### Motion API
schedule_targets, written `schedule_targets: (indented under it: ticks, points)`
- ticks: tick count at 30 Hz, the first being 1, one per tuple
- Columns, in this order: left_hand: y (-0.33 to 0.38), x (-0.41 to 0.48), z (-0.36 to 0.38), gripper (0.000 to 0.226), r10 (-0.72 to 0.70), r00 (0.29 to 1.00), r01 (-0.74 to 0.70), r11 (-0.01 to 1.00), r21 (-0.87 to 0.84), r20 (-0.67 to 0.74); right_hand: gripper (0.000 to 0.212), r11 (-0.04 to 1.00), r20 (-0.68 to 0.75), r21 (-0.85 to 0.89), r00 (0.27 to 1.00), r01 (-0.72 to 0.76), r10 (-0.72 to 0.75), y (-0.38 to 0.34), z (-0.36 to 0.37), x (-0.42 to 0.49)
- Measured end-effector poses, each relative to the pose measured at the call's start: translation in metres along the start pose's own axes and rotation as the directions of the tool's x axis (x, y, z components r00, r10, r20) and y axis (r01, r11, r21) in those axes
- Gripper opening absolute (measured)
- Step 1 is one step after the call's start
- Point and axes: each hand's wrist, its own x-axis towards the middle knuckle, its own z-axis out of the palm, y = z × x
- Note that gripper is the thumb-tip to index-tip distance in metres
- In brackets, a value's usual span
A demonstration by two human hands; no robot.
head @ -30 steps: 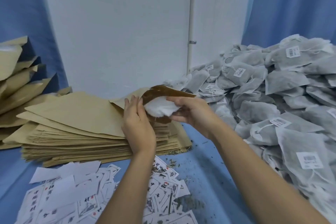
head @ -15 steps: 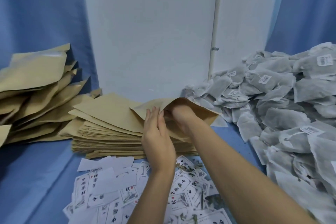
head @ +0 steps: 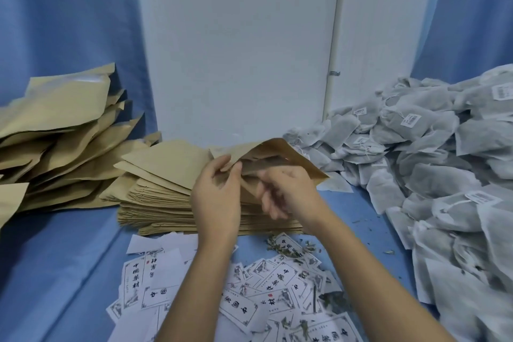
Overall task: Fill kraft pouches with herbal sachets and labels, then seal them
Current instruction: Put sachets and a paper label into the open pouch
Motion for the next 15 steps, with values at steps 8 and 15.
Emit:
schedule_targets:
  ticks: [8,15]
  points:
    - [-0.001,0.002,-0.013,0.013,-0.03,0.999,0.035,0.992,-0.124,0.043,0.034,0.46,0.263,-0.888,0.803,-0.014,0.534,0.019,0.001,-0.008]
    - [-0.005,0.003,-0.014,0.017,-0.08,0.997,0.082,0.987,-0.139,0.015,0.057,0.387,0.136,-0.911,0.78,-0.145,0.611,0.032,0.004,-0.011]
